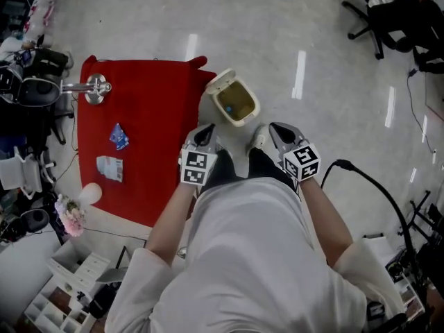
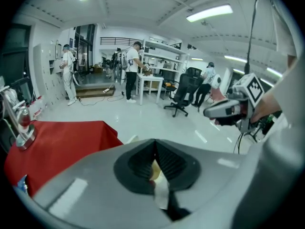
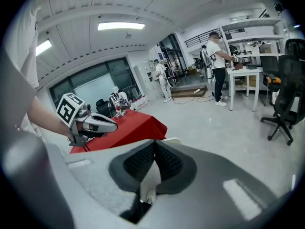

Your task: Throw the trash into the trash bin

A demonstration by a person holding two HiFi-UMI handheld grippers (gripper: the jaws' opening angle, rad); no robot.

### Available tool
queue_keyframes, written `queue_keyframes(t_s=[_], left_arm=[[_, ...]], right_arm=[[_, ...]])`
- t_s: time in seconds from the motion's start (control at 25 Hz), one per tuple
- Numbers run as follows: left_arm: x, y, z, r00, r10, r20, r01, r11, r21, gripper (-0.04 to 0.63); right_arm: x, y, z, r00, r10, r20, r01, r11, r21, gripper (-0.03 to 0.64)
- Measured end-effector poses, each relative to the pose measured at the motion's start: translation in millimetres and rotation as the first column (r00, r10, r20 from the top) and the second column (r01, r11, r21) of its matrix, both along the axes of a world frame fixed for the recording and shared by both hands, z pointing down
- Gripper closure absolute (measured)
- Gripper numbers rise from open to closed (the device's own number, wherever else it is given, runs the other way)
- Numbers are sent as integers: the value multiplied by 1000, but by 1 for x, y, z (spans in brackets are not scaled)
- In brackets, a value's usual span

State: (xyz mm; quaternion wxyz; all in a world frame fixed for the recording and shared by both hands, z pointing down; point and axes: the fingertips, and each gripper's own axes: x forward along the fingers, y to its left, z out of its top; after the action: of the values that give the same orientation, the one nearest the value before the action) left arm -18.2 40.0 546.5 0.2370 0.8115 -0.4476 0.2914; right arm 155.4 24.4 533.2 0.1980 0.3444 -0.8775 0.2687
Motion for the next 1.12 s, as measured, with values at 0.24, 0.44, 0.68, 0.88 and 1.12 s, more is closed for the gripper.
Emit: queue_keyframes(t_s=[0.24, 0.44, 0.68, 0.88, 1.12], left_arm=[[-6, -3, -12, 1000, -25, -9, 25, 1000, 12, 589], [-11, -3, -21, 999, -37, -13, 37, 999, 21, 589], [-18, 2, -32, 998, -68, -18, 69, 997, 44, 588], [-37, 12, -38, 993, -114, -23, 115, 992, 54, 588], [-75, 25, -42, 979, -205, -17, 206, 977, 62, 588]], right_arm=[[-14, -3, -16, 999, -34, 3, 34, 999, 29, 617], [-23, -9, -29, 999, -46, 9, 45, 998, 54, 617], [-29, -11, -39, 998, -57, 14, 56, 996, 68, 617], [-47, -10, -47, 996, -90, 16, 89, 992, 86, 617], [-81, -8, -53, 986, -163, 16, 161, 982, 96, 617]])
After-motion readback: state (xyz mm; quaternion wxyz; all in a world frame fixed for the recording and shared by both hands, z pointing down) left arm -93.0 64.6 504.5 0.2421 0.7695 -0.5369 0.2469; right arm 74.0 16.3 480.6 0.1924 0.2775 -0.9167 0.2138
